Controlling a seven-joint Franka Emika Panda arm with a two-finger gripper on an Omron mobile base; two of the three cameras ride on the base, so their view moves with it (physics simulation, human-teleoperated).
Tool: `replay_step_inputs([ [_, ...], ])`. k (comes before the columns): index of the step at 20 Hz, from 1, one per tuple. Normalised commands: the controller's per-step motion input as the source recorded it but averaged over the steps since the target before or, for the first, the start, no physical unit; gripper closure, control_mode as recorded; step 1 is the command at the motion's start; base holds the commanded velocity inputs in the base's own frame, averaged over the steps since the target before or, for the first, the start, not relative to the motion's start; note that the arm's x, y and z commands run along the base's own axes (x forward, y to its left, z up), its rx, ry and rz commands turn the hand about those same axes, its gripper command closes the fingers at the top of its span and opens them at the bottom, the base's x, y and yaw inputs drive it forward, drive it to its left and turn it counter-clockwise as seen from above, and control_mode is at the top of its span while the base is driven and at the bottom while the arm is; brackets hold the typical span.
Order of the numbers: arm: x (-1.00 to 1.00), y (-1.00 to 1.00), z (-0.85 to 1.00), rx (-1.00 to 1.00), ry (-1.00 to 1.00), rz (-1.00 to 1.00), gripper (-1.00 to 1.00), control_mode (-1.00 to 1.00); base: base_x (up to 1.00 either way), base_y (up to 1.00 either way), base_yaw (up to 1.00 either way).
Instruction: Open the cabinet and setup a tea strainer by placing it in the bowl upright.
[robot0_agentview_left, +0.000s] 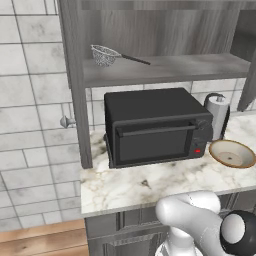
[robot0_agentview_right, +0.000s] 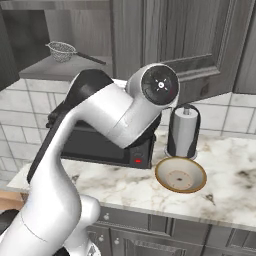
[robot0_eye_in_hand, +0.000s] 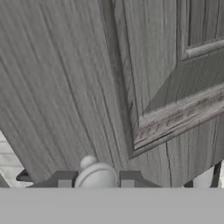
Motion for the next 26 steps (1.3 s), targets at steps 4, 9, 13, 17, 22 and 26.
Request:
replay_step_inputs([
  [4, -0.95, -0.99, 0.00, 0.11, 0.00, 0.07, 1.00, -1.00, 0.00, 0.00, 0.00],
  [9, -0.28, 0.10, 0.00, 0.01, -0.04, 0.01, 1.00, -1.00, 0.00, 0.00, 0.00],
  [13, -0.18, 0.28, 0.00, -0.01, -0.05, -0.01, -1.00, -1.00, 0.00, 0.00, 0.00],
  [17, -0.23, -0.09, 0.00, 0.00, 0.00, -0.01, -1.00, -1.00, 0.00, 0.00, 0.00],
  [22, -0.69, -0.01, 0.12, -0.03, 0.00, -0.11, -1.00, -1.00, 0.00, 0.00, 0.00],
  [26, -1.00, 0.21, 0.30, -0.24, 0.00, -0.24, -1.00, -1.00, 0.00, 0.00, 0.00],
])
